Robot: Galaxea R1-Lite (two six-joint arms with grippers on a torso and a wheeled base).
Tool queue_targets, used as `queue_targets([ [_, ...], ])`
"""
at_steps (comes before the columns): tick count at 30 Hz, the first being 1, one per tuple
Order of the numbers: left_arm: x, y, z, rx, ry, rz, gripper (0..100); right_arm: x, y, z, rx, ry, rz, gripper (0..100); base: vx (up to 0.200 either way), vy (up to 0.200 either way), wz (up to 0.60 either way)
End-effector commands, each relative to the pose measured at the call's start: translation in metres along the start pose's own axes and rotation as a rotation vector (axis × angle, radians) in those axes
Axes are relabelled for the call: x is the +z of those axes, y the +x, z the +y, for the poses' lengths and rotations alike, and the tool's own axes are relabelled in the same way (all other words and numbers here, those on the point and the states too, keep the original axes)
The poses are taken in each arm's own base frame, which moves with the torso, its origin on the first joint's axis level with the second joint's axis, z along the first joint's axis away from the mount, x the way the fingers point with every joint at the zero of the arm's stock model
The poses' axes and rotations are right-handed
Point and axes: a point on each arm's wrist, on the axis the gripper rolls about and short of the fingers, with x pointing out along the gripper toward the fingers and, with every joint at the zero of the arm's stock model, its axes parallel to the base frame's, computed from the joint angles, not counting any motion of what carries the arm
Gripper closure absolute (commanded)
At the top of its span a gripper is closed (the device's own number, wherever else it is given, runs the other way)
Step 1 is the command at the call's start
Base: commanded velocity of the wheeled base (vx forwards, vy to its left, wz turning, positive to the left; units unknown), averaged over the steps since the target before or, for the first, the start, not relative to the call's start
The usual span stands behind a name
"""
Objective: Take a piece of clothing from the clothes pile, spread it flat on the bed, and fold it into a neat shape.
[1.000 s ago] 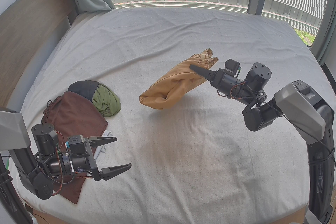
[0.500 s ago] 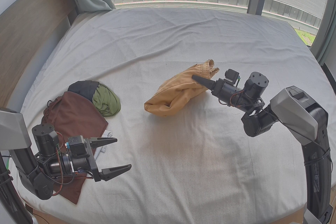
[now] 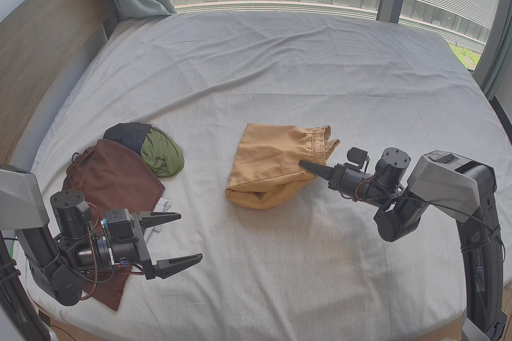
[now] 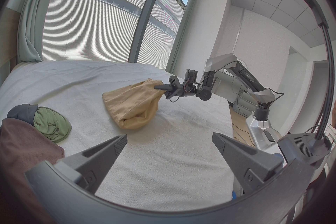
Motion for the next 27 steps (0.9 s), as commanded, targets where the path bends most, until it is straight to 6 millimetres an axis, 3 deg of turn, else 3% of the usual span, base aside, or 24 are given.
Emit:
queue_targets([
  [1, -0.001, 0.001, -0.002, -0.010, -0.005, 0.006, 0, -0.021, -0.006, -0.012, -0.038, 0.036, 0.036, 100, 0.000, 0.000, 0.00],
  [7, 0.000, 0.001, -0.002, -0.008, -0.001, 0.002, 0, -0.032, -0.009, -0.019, -0.056, 0.054, 0.054, 100, 0.000, 0.000, 0.00],
  [18, 0.000, 0.001, -0.002, -0.007, 0.001, 0.001, 0, -0.034, -0.010, -0.018, -0.062, 0.034, 0.058, 100, 0.000, 0.000, 0.00],
  [19, 0.000, 0.001, -0.002, -0.007, 0.001, 0.001, 0, -0.035, -0.011, -0.019, -0.064, 0.038, 0.060, 0, 0.000, 0.000, 0.00],
  [27, 0.002, 0.001, -0.002, -0.007, 0.005, -0.003, 0, -0.044, -0.026, -0.017, -0.104, 0.048, 0.096, 0, 0.000, 0.000, 0.00],
])
